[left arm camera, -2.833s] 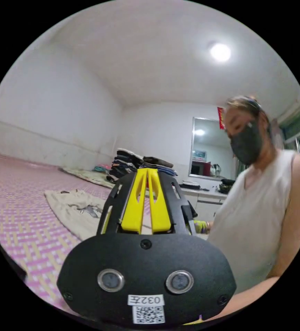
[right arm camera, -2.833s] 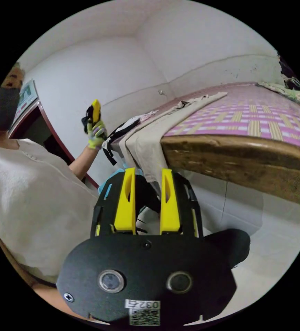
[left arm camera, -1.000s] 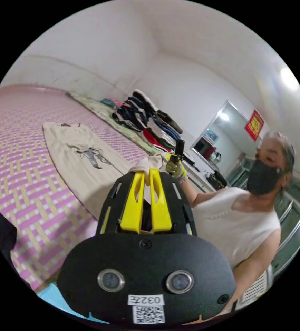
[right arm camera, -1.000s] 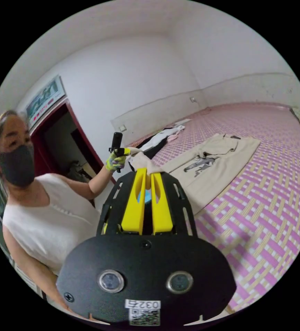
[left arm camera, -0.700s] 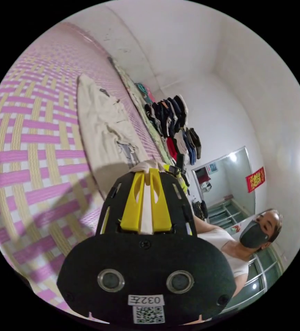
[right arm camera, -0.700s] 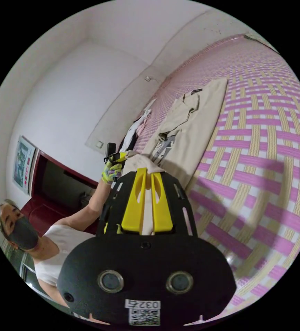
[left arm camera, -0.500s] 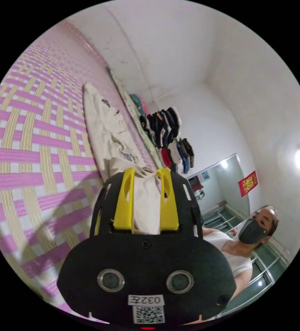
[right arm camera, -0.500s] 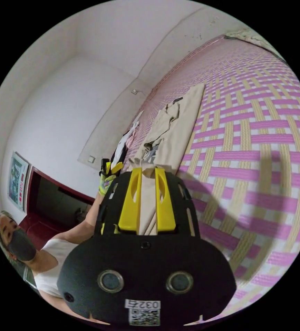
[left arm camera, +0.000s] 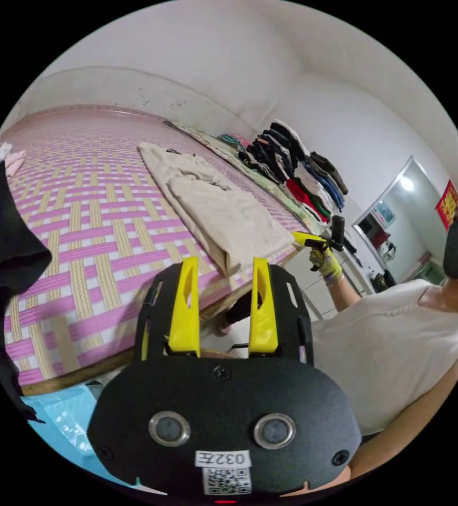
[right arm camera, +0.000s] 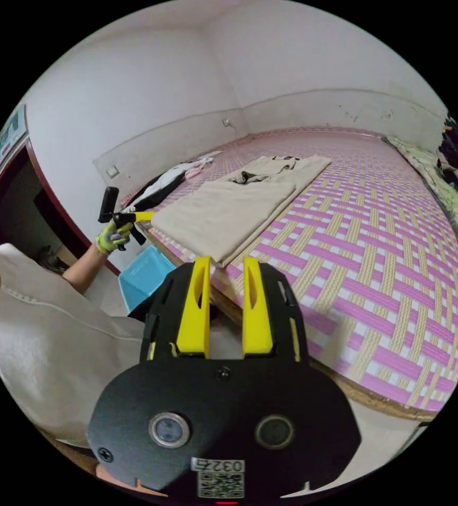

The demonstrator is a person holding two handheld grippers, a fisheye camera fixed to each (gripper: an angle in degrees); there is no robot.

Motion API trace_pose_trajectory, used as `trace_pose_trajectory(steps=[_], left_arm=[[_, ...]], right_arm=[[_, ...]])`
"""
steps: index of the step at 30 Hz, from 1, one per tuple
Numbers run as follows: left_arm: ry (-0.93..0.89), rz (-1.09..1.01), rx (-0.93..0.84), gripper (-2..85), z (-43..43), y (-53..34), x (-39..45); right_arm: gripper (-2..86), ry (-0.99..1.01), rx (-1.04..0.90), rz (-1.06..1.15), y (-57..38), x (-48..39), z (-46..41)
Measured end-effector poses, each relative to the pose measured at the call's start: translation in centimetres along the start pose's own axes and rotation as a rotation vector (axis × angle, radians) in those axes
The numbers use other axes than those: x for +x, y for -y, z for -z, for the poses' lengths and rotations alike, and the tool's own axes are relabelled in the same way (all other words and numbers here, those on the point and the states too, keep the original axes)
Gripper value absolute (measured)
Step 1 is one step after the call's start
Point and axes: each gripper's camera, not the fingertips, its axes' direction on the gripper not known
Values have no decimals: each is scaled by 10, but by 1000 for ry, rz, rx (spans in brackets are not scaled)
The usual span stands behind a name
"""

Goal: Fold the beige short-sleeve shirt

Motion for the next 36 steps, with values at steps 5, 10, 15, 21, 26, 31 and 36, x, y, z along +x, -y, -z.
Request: trace_pose_trajectory(steps=[5, 10, 15, 21, 26, 31, 36], left_arm=[[107, -211, -42, 104, -20, -24, 49], [302, -327, -56, 77, -39, -43, 86], [310, -360, -60, 66, -45, -55, 100], [277, -352, -33, 28, -33, -74, 108], [200, -374, -7, 2, -5, -103, 132], [56, -425, 86, -5, 47, -128, 170], [12, -490, 164, -7, 98, -111, 206]], right_arm=[[96, -118, -11, 137, -14, -44, -28], [64, -247, -21, 218, -26, -76, -48], [28, -216, -24, 216, -32, -84, -56], [-4, -236, -19, 244, -45, -105, -54], [-9, -180, 23, 268, -64, -131, -22], [-9, -70, 93, 288, -78, -156, 34], [-9, 42, 189, 297, -57, -160, 89]])
